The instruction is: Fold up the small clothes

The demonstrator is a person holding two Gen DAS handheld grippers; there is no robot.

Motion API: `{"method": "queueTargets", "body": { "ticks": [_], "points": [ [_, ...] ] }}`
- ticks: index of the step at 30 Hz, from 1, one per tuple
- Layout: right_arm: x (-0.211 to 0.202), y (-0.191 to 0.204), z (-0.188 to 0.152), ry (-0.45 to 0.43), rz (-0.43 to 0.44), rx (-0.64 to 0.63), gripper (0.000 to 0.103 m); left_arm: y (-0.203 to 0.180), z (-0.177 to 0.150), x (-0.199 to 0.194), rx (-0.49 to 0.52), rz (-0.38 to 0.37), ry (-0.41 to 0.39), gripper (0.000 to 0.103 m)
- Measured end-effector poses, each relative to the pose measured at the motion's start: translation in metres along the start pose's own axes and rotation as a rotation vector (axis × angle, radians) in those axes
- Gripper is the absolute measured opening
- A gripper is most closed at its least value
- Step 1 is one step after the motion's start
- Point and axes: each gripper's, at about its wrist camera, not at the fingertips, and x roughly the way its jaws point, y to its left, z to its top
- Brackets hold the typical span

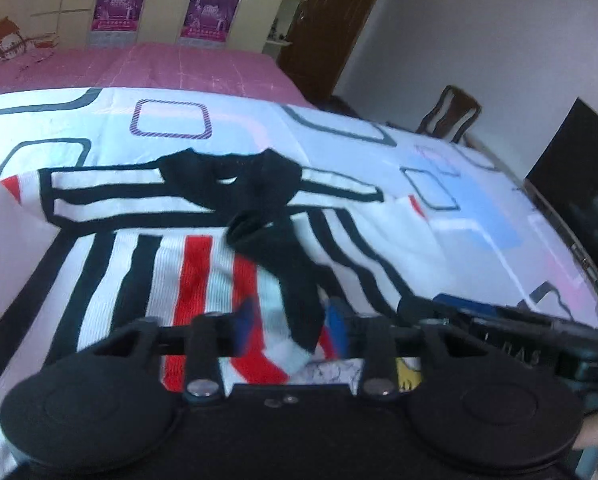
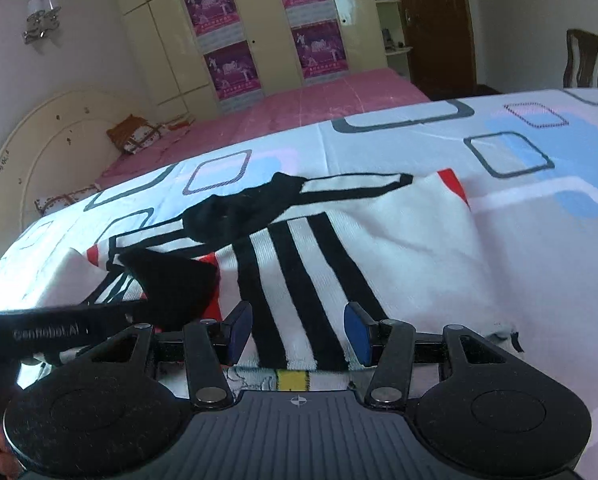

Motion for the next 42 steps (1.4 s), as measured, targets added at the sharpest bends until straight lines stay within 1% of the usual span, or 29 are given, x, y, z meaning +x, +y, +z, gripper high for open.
{"method": "queueTargets", "body": {
  "ticks": [1,2,5,6,7,8,9,11,14,16,18,19,20,21,22,24,26,28,29,30,31,32,34,37,38,39,40,41,42],
  "points": [
    [0.000,-0.001,0.000,0.003,0.012,0.003,0.051,-0.001,0.000,-0.004,0.005,0.018,-0.011,0.078],
    [0.000,0.000,0.000,0.008,0.030,0.006,0.051,0.000,-0.001,-0.012,0.015,0.038,-0.038,0.080],
    [0.003,0.007,0.000,0.025,0.084,0.012,0.051,0.004,-0.007,-0.038,0.042,0.090,-0.077,0.080],
    [0.007,0.009,0.001,0.035,0.104,0.014,0.053,0.009,-0.010,-0.046,0.042,0.117,-0.089,0.080],
    [0.010,0.013,0.001,0.045,0.118,0.016,0.058,0.014,-0.012,-0.053,0.044,0.144,-0.098,0.080],
    [0.013,0.015,0.001,0.052,0.127,0.020,0.071,0.018,-0.014,-0.061,0.051,0.180,-0.108,0.080],
    [0.016,0.019,0.000,0.058,0.137,0.022,0.073,0.024,-0.019,-0.068,0.058,0.223,-0.117,0.080],
    [0.023,0.026,-0.001,0.065,0.146,0.009,0.073,0.038,-0.030,-0.083,0.050,0.300,-0.125,0.080],
    [0.036,0.031,-0.002,0.085,0.123,0.010,0.073,0.057,-0.047,-0.096,0.038,0.388,-0.116,0.080],
    [0.044,0.033,-0.001,0.096,0.109,0.012,0.061,0.071,-0.058,-0.098,0.033,0.444,-0.091,0.080],
    [0.049,0.032,-0.001,0.104,0.103,0.034,0.042,0.083,-0.066,-0.095,0.007,0.475,-0.070,0.080],
    [0.050,0.032,-0.001,0.103,0.100,0.045,0.039,0.087,-0.068,-0.094,-0.002,0.484,-0.064,0.078],
    [0.051,0.033,0.000,0.100,0.093,0.045,0.026,0.091,-0.069,-0.090,-0.011,0.493,-0.060,0.077],
    [0.051,0.034,0.002,0.094,0.097,0.042,0.008,0.093,-0.069,-0.086,-0.015,0.498,-0.062,0.076],
    [0.050,0.035,0.004,0.084,0.107,0.040,0.006,0.094,-0.068,-0.084,-0.020,0.501,-0.070,0.073],
    [0.039,0.044,0.013,0.031,0.108,-0.009,0.006,0.095,-0.062,-0.076,-0.025,0.499,-0.094,0.070],
    [0.023,0.050,0.024,-0.041,0.099,-0.069,0.006,0.094,-0.057,-0.068,0.007,0.516,-0.117,0.063],
    [0.005,0.052,0.036,-0.122,0.069,-0.128,0.006,0.096,-0.055,-0.062,0.034,0.530,-0.122,0.047],
    [-0.002,0.050,0.041,-0.155,0.043,-0.157,0.006,0.096,-0.054,-0.060,0.042,0.527,-0.121,0.043],
    [-0.005,0.046,0.045,-0.167,0.021,-0.172,0.006,0.098,-0.054,-0.058,0.051,0.520,-0.116,0.036],
    [-0.004,0.038,0.048,-0.155,0.008,-0.167,0.006,0.099,-0.054,-0.057,0.057,0.505,-0.114,0.028],
    [0.000,0.027,0.048,-0.128,-0.001,-0.139,0.006,0.098,-0.055,-0.056,0.065,0.490,-0.112,0.026],
    [0.009,0.012,0.041,-0.079,-0.023,-0.099,0.006,0.095,-0.057,-0.057,0.084,0.490,-0.122,0.024],
    [0.017,-0.003,0.024,-0.027,-0.033,-0.054,0.006,0.099,-0.059,-0.061,0.070,0.472,-0.130,0.024],
    [0.020,-0.005,0.018,-0.020,-0.035,-0.056,0.006,0.101,-0.060,-0.060,0.072,0.471,-0.127,0.024],
    [0.026,-0.007,0.013,0.003,-0.061,-0.070,0.006,0.104,-0.061,-0.059,0.071,0.463,-0.118,0.024],
    [0.035,-0.009,0.007,0.047,-0.092,-0.087,0.006,0.107,-0.063,-0.057,0.067,0.459,-0.102,0.024],
    [0.039,-0.015,0.002,0.076,-0.091,-0.075,0.006,0.109,-0.065,-0.056,0.062,0.451,-0.098,0.024],
    [0.036,-0.018,0.000,0.072,-0.085,-0.067,0.006,0.108,-0.064,-0.057,0.065,0.448,-0.093,0.024]
  ]
}}
